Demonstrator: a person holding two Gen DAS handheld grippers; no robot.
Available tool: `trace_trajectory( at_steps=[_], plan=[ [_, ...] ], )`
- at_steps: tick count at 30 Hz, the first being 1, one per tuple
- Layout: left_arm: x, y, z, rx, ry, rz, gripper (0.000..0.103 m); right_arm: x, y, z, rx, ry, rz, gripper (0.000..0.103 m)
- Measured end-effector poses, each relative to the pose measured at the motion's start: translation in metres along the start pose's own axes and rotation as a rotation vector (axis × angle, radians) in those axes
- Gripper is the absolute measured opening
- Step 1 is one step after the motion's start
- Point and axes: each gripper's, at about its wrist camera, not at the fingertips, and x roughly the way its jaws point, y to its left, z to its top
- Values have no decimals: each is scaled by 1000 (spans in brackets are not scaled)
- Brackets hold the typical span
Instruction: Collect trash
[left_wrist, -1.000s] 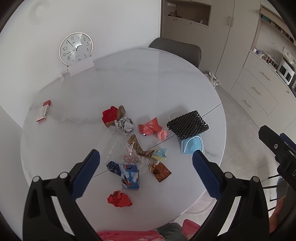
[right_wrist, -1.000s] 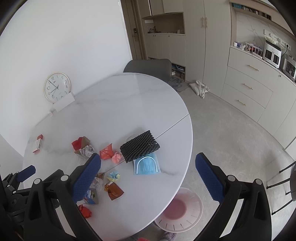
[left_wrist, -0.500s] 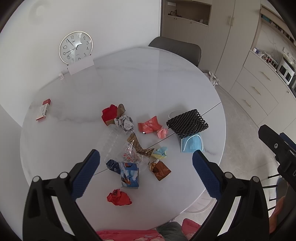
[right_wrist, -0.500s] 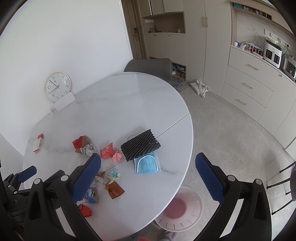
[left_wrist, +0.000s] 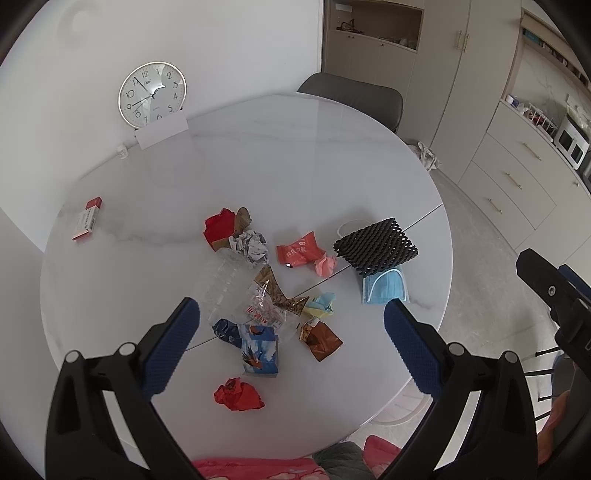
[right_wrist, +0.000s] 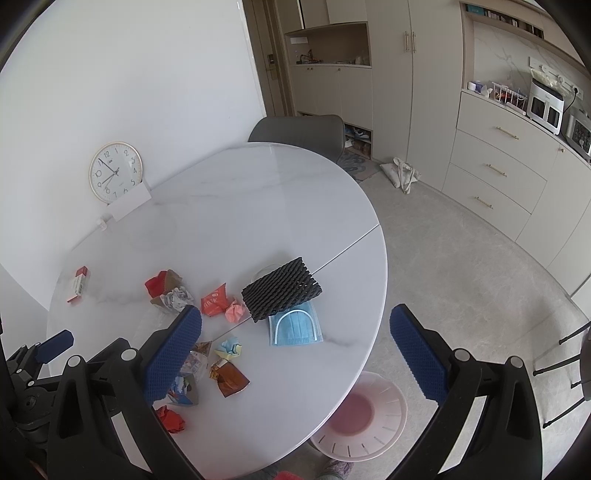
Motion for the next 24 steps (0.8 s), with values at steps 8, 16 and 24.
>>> trace_trajectory(
  at_steps=[8,16,24],
  plan=[
    [1,0,1,1,1,1,96,3,1,3,-1,7,2,101],
    [3,1,3,1,4,2,96,6,1,5,1,12,3,101],
    [6,1,4,1,9,3,96,9,0,6,2,16,4,101]
  ],
)
